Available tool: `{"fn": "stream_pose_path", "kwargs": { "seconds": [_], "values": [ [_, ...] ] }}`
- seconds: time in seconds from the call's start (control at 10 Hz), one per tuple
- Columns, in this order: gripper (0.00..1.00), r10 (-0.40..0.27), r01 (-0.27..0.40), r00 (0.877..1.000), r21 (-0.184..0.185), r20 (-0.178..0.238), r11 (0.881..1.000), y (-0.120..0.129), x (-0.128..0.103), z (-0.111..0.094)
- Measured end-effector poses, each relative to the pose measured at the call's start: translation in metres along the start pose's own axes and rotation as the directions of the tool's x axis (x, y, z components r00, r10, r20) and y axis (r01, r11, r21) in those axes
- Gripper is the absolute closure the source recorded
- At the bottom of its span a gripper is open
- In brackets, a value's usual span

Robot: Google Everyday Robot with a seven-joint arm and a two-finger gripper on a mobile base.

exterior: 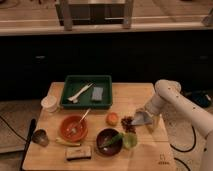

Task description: Place towel in table surface

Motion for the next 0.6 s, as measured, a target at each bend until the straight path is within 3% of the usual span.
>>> {"fn": "stream_pose_path", "kwargs": {
  "seconds": [0.6],
  "values": [
    [0.2, -0.001, 0.001, 1.0, 0.008, 0.007, 1.0, 0.0022, 0.0006, -0.003]
  ]
}}
